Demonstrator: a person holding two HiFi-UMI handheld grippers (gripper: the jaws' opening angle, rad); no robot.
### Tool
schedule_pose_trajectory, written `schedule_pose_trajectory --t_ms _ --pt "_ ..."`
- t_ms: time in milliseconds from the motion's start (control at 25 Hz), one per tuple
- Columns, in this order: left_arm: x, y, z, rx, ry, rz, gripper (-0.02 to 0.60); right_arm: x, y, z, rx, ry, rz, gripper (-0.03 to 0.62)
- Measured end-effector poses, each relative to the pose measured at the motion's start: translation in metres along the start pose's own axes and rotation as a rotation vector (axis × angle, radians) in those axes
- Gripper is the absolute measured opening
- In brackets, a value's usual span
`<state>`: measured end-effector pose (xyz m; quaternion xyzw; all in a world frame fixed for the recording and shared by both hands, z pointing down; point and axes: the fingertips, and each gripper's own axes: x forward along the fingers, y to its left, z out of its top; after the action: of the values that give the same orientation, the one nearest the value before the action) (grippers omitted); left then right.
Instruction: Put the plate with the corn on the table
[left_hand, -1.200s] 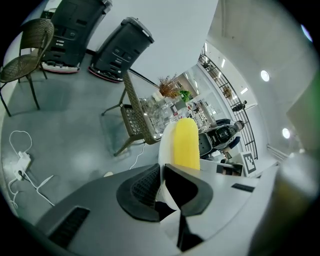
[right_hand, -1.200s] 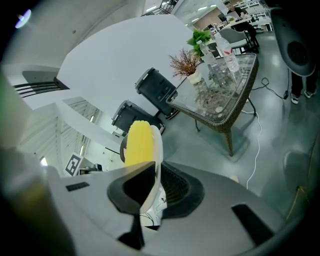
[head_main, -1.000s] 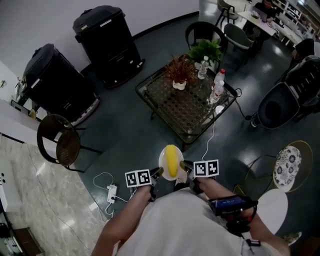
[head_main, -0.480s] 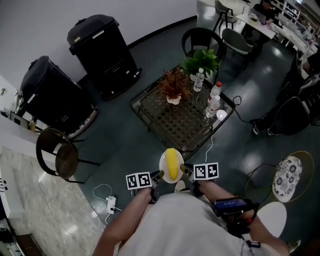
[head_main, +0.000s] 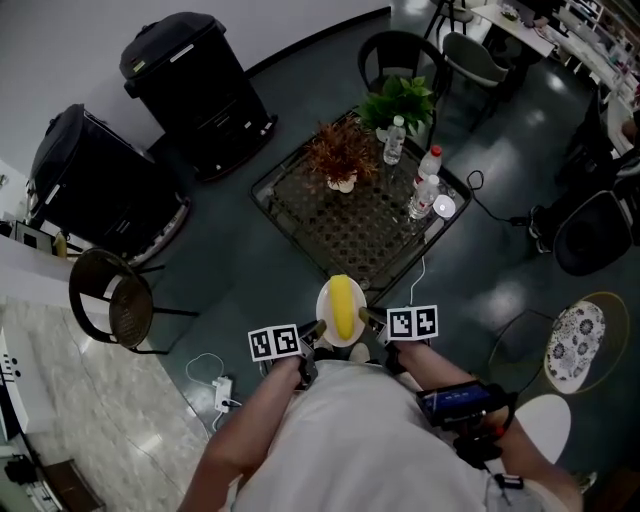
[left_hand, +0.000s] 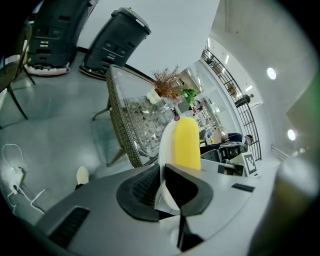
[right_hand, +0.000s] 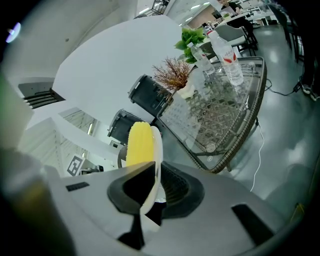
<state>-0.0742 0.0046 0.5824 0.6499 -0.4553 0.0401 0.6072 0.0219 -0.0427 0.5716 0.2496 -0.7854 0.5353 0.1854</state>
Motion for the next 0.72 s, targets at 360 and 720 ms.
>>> schedule_pose_trajectory --t_ms 360,720 --pt "0.021 0.005 0.021 0.02 0.039 0.0 0.037 0.01 -0.015 0.018 0.037 -0.016 -0.018 0.045" --pt "0.054 0.018 0.069 0.072 0.076 -0.004 0.037 0.039 -0.041 0.058 0.054 -0.03 -0.05 0.046"
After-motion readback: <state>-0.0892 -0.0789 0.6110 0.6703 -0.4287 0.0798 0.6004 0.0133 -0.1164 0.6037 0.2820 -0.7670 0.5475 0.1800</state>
